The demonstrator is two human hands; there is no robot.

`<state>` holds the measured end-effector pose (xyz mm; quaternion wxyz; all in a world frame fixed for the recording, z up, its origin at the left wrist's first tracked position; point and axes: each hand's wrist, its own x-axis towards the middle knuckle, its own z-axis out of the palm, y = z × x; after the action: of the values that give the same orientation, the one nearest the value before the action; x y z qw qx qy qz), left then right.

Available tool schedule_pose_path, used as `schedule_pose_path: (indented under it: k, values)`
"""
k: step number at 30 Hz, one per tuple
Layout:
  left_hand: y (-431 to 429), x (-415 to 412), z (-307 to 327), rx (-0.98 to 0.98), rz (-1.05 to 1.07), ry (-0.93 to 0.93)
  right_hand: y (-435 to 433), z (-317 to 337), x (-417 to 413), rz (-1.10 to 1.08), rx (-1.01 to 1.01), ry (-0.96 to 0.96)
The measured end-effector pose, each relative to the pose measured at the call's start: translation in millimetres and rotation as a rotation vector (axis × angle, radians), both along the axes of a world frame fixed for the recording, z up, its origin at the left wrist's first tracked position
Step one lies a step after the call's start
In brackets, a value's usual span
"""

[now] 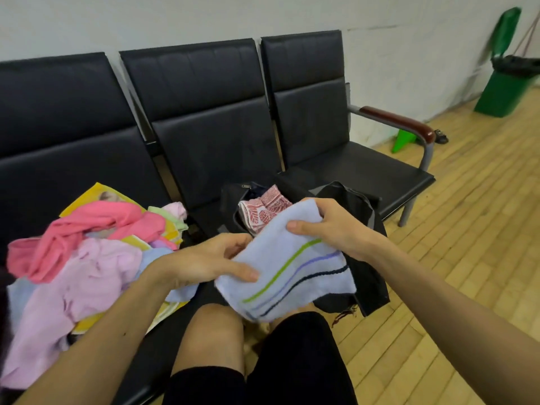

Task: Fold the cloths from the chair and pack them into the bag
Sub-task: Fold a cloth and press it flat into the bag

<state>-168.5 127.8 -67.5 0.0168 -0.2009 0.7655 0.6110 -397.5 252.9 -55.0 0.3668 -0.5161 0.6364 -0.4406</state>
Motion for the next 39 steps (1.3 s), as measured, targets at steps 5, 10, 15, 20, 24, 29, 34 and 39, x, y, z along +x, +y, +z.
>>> schedule_pose_path:
  k: [5, 10, 15, 20, 24, 29, 34, 39]
  values:
    - [10, -23, -23, 0.384, 0.081, 0.087, -17, -11, 18, 0.121, 0.096, 0.074]
    - [4, -64, -49, 0.346, 0.133, -0.005, -37, -31, -9, 0.110, 0.158, 0.030]
    - [-35, -115, -70, 0.439, 0.137, -0.060, -64, -53, -61, 0.056, 0.191, -0.082]
    - [-94, -166, -98, 0.491, 0.211, -0.076, -123, -113, -143, -0.401, 0.129, 0.162]
    - [-143, -213, -123, 0.416, 0.251, -0.087, -170, -167, -206, -0.392, 0.338, 0.625]
    - [-204, -260, -169, 0.404, 0.314, -0.119, -213, -204, -236, -0.158, 0.539, 0.827]
    - [-222, -263, -233, 0.278, 0.381, -0.183, -236, -155, -328, -0.447, 0.448, 0.879]
    - [-233, -260, -255, 0.290, 0.451, -0.222, -231, -115, -379, -0.720, 0.411, 0.942]
